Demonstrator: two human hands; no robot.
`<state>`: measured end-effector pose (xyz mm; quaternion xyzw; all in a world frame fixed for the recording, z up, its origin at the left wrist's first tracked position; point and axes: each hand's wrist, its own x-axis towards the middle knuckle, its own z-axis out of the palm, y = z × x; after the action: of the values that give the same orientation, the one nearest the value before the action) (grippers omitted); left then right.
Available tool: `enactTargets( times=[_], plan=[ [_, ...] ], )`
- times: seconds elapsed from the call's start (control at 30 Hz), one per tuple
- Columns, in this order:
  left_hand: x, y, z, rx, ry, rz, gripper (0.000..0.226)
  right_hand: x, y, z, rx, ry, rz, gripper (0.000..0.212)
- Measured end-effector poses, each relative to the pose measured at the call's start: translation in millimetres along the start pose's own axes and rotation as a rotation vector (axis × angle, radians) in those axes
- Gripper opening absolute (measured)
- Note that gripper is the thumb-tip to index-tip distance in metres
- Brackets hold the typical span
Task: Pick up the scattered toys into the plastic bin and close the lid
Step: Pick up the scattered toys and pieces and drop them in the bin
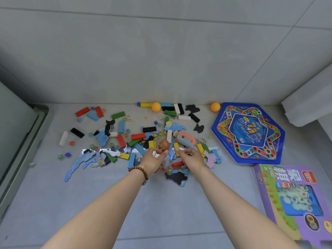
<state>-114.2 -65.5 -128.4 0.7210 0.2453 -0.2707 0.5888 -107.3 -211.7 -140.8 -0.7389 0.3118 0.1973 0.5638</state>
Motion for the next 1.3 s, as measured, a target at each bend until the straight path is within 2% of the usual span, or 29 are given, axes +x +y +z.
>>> enactTargets(
  times=[0.13, 0.3, 0.4, 0.53, 0.73, 0.83, 1.0, 1.07, 1.17, 1.23, 1.3],
  plan=[
    [3.7, -3.5, 0.8, 0.032, 0.035, 0.013, 0.030, 5.5, 0.0, -3.1, -0.048, 0.067, 0.021, 0.036],
    [4.5, -2.8, -3.3, -0.005, -0.021, -0.012, 0.023, 5.4, 1.6, -1.3, -0.019, 0.039, 0.017, 0.036],
    [5.0, -4.6, -3.5, 0.025, -0.048, -0.009, 0.013, 2.7, 1.8, -0.6, -0.080, -0.036, 0.031, 0.044],
    [0.4, -5.0, 5.5, 0.072, -0.108, 0.009, 0.016, -6.3, 2.1, 6.2, -0.200, -0.148, 0.010, 0.035],
    [-0.4, -11.8, -1.3, -0.008, -0.052, -0.028, 0.016, -7.9, 4.3, 3.6, -0.080, -0.123, 0.053, 0.029],
    [0.3, -15.2, -5.5, -0.057, 0.005, -0.023, 0.027, -13.4, 5.4, -1.1, -0.015, -0.139, 0.023, 0.027],
    [-14.2, -0.7, -9.5, -0.213, -0.065, -0.057, 0.022, -42.9, -5.8, -11.3, 0.089, -0.271, -0.012, 0.023],
    [-25.5, 13.2, -16.5, -0.289, -0.110, -0.060, 0.027, -58.4, -18.6, -11.9, 0.134, -0.339, -0.015, 0.022],
    [-49.4, 38.4, -43.4, -0.336, -0.198, -0.015, 0.028, -84.2, -54.7, -2.5, 0.085, -0.452, -0.062, 0.020],
    [-69.4, 54.3, -76.0, -0.334, -0.186, 0.047, 0.026, -105.4, -88.1, 13.5, 0.021, -0.528, -0.119, 0.019],
    [-92.3, 68.9, -119.6, -0.331, -0.097, 0.131, 0.034, -131.2, -124.1, 39.3, -0.042, -0.606, -0.191, 0.020]
  ],
)
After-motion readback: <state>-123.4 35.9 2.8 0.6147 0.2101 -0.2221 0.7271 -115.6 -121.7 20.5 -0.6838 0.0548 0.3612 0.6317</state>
